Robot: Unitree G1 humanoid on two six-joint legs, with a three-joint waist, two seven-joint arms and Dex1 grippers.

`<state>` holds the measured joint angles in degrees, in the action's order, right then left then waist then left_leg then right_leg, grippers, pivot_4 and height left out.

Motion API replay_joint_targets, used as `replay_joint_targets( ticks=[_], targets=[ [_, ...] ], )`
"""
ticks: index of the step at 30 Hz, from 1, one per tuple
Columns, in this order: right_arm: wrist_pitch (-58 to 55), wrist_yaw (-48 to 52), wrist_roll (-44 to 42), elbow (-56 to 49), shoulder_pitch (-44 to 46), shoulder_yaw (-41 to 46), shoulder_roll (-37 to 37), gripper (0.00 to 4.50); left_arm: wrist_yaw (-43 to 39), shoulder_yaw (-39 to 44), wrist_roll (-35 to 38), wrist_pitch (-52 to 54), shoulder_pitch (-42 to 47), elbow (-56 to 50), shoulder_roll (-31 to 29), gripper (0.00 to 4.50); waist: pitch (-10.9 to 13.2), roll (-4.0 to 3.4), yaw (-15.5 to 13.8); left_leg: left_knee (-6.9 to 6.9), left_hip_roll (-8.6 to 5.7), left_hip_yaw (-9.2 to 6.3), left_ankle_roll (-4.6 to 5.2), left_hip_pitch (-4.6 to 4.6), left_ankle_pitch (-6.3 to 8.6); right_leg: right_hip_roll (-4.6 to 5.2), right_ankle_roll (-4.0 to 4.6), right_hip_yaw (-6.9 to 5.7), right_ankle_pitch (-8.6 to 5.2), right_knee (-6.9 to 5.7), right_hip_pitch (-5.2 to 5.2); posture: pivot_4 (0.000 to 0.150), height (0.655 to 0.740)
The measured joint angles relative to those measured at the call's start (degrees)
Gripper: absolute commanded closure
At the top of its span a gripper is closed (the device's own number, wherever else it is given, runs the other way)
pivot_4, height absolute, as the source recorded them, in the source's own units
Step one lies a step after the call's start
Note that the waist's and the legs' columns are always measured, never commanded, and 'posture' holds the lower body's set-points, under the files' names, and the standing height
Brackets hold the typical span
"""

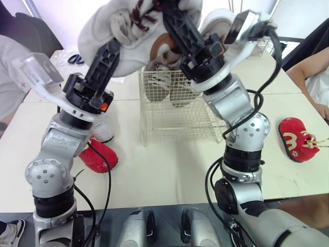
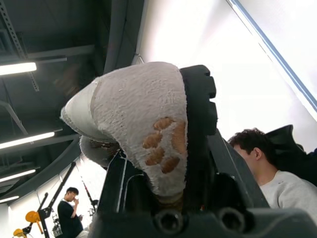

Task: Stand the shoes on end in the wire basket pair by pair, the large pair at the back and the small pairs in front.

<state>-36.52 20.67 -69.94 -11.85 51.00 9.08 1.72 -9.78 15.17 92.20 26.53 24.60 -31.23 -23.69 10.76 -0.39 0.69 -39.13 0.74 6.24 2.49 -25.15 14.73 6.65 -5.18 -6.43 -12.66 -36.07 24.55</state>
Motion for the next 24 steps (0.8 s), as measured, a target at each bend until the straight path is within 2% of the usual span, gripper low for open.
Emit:
replay_joint_targets(
  ticks=[2, 4, 8, 15, 21, 24],
  targets=[
    [-0.2, 1.8, 0.6, 0.7, 1.5, -0.1, 2.2, 3.86, 0.5, 0.0, -0.4, 0.9, -0.4, 0.0, -1.4, 1.3, 0.0, 0.01, 0.0, 0.0, 0.0, 0.0, 0.0, 0.0, 0.0, 0.0, 0.0, 0.0, 0.0, 0.0, 0.01, 0.15, 0.7371],
    [-0.3, 5.9, 2.2, 2.2, 4.0, -0.1, 7.0, 3.86, 1.8, 0.0, -1.3, 2.5, -1.7, -0.8, -4.8, 1.3, 0.0, 0.0, 0.0, 0.0, -0.01, 0.0, 0.01, -0.01, 0.01, 0.0, 0.0, 0.0, 0.0, 0.02, 0.01, 0.15, 0.7371],
    [1.0, 21.4, 9.5, 12.0, 10.6, 1.1, 25.8, 3.86, 3.8, -0.3, -6.4, 8.8, -8.0, -5.3, -16.3, 1.3, 0.0, 0.01, -0.2, 0.0, -0.05, 0.01, 0.13, -0.08, 0.08, 0.05, 0.01, -0.01, -0.01, 0.18, 0.01, 0.15, 0.7371],
    [3.7, 43.4, 21.8, 27.7, 14.4, -0.7, 43.2, 3.86, 9.3, -0.3, -5.3, 10.4, -12.5, -14.5, -20.4, 1.3, 0.1, -0.06, -0.1, 0.12, 0.0, 0.05, 0.12, -0.13, 0.1, 0.09, 0.01, 0.01, -0.01, 0.37, 0.07, 0.15, 0.7371],
    [8.7, 53.9, 32.2, 38.5, 16.8, -5.9, 45.3, 3.86, 17.2, -3.3, -9.8, 8.9, -11.5, -18.3, -17.5, 1.3, 0.1, -0.06, 0.0, 0.11, 0.01, 0.09, 0.08, -0.12, 0.08, 0.08, 0.01, 0.01, 0.0, 0.39, 0.07, 0.15, 0.7371],
    [13.1, 56.8, 37.7, 45.7, 18.8, -7.8, 44.4, 3.86, 19.0, -5.2, -15.6, 8.2, -13.3, -18.5, -15.6, 1.3, 0.1, -0.06, -0.1, 0.11, 0.0, 0.12, 0.08, -0.15, 0.07, 0.07, 0.01, 0.01, 0.0, 0.44, 0.07, 0.15, 0.7371]
  ],
)
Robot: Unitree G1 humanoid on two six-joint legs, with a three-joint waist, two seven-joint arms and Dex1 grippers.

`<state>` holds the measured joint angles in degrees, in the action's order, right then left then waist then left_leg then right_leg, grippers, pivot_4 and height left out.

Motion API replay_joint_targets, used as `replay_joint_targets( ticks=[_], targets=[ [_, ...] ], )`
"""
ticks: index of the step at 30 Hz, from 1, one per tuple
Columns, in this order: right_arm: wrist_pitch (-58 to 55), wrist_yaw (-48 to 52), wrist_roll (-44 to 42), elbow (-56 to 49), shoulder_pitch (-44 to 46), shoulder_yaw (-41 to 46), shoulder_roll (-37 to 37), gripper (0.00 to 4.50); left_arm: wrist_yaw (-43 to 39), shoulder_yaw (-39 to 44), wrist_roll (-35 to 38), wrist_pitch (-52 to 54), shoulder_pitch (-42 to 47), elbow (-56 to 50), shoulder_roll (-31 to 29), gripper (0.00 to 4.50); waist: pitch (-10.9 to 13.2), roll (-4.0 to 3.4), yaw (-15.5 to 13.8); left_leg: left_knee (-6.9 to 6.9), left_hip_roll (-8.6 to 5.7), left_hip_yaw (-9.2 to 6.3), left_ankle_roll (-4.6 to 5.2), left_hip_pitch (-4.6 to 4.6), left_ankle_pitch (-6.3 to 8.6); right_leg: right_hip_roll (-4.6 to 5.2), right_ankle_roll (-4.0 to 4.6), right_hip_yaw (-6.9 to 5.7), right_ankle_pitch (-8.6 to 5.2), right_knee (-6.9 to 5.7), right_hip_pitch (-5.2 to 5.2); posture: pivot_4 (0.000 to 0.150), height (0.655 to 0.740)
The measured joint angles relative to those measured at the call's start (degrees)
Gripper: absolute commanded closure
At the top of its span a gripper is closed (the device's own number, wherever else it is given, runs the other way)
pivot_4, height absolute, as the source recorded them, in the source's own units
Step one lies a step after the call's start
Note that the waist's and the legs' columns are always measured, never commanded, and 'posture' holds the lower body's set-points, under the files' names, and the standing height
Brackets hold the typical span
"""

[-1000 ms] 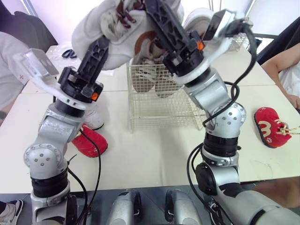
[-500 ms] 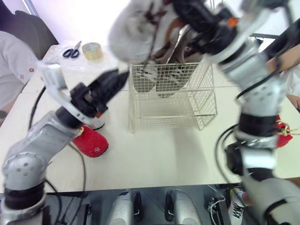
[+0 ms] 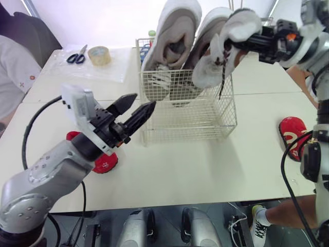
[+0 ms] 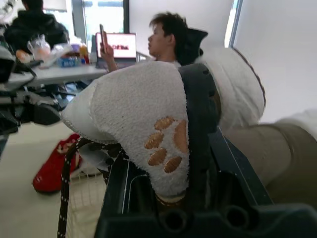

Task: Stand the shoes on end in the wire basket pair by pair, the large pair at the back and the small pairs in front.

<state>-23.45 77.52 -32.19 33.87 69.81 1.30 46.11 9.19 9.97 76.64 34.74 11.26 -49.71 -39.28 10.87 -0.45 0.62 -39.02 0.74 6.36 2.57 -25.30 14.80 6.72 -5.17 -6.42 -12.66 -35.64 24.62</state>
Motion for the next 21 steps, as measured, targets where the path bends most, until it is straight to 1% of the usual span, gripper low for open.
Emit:
replay_joint_targets(
  ticks=[4, 7, 10, 14, 19, 21],
  targets=[
    [4.4, 3.4, 4.0, 6.7, 2.2, -0.5, -1.4, 3.86, -1.2, -0.3, -6.8, 0.1, -6.7, 0.3, 0.2, 1.3, 0.0, 0.0, 0.0, 0.0, 0.01, 0.03, 0.0, -0.02, 0.0, -0.01, 0.0, -0.01, 0.0, 0.08, 0.01, 0.15, 0.7371],
    [6.9, 5.3, 6.5, 10.2, 3.6, -0.6, -2.5, 3.86, -3.0, -0.4, -8.9, 0.5, -7.9, 0.0, -0.4, 1.3, 0.0, -0.01, 0.0, -0.01, 0.02, 0.02, -0.02, -0.02, 0.01, -0.01, 0.04, -0.01, 0.01, 0.12, -0.02, 0.15, 0.7371],
    [7.6, 7.0, 7.9, 11.8, 4.0, -0.7, -2.7, 3.86, -6.2, -1.8, -7.7, 1.8, -9.4, -1.0, -2.1, 1.3, 0.0, -0.01, 0.0, -0.02, 0.02, 0.01, -0.05, -0.01, 0.03, 0.03, 0.1, -0.01, 0.03, 0.15, -0.02, 0.15, 0.7371],
    [6.9, 8.7, 10.6, 12.7, 3.8, -1.7, -3.1, 3.86, -10.4, -2.2, -3.8, 2.7, -10.4, -2.7, -5.3, 1.3, 0.0, -0.08, 0.1, 0.0, 0.05, 0.01, -0.08, -0.03, 0.03, 0.05, 0.13, 0.0, 0.04, 0.14, 0.04, 0.15, 0.7371],
    [4.9, 9.5, 11.1, 11.3, 2.5, -1.6, -3.4, 3.86, -11.6, -1.9, -2.8, 2.6, -10.5, -2.7, -6.6, 1.3, 0.1, -0.13, 0.0, 0.02, 0.05, 0.01, -0.06, -0.06, 0.01, 0.05, 0.12, -0.02, 0.05, 0.15, 0.05, 0.15, 0.7371],
    [4.6, 9.5, 11.2, 10.4, 1.4, -1.6, -3.6, 2.8, -11.6, -2.0, -2.8, 2.6, -9.9, -2.3, -6.6, 1.23, 0.1, -0.13, 0.0, 0.02, 0.04, 0.01, -0.05, -0.06, 0.01, 0.05, 0.11, -0.02, 0.05, 0.15, 0.05, 0.15, 0.7371]
  ],
)
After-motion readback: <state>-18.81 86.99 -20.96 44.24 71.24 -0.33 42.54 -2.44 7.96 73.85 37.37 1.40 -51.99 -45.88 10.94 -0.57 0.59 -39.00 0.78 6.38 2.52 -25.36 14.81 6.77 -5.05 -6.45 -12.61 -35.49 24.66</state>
